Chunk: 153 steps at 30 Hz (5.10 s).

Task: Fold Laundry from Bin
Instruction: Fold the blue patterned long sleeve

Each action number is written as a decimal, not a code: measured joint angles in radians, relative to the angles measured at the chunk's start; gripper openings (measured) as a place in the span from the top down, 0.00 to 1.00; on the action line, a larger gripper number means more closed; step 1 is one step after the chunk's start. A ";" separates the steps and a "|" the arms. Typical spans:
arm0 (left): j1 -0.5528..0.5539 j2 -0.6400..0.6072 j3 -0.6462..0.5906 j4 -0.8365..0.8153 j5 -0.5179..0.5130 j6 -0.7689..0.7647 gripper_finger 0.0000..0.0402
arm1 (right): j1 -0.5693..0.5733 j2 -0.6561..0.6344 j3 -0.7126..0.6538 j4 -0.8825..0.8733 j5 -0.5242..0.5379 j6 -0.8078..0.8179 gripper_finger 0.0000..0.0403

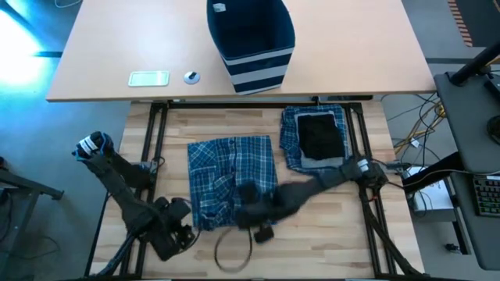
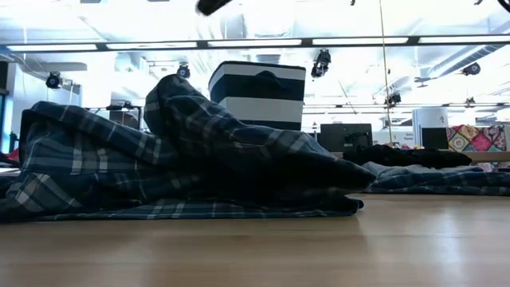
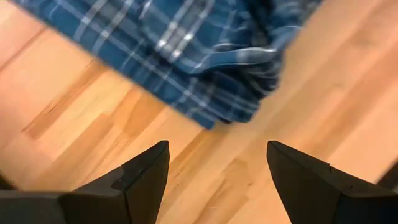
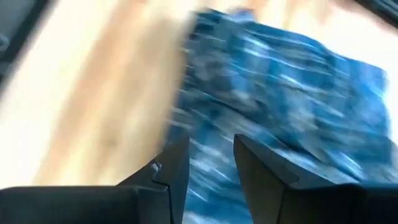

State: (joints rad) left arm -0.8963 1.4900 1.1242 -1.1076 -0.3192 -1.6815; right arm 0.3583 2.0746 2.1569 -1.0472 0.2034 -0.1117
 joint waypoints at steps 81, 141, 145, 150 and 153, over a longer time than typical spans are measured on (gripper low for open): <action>0.266 0.363 0.023 0.617 -0.354 0.914 0.42 | -0.558 0.095 -0.296 -0.281 -0.751 0.508 0.98; 0.179 -0.218 -0.216 0.318 -0.056 0.707 0.42 | 0.016 0.122 -0.342 0.429 0.260 0.041 0.80; 0.179 -0.217 -0.216 0.318 -0.062 0.756 0.42 | -0.034 0.106 -0.247 0.330 0.109 0.265 0.96; 0.179 -0.216 -0.216 0.321 -0.160 0.857 0.42 | -0.155 0.097 -0.120 0.095 -0.208 0.643 0.98; 0.184 -0.209 -0.216 0.347 -0.244 0.916 0.42 | -0.229 0.099 -0.117 0.063 -0.414 0.793 0.98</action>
State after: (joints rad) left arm -0.7118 1.2807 0.9081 -0.7609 -0.5628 -0.7650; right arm 0.1295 2.1735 2.0399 -0.9843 -0.2104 0.6813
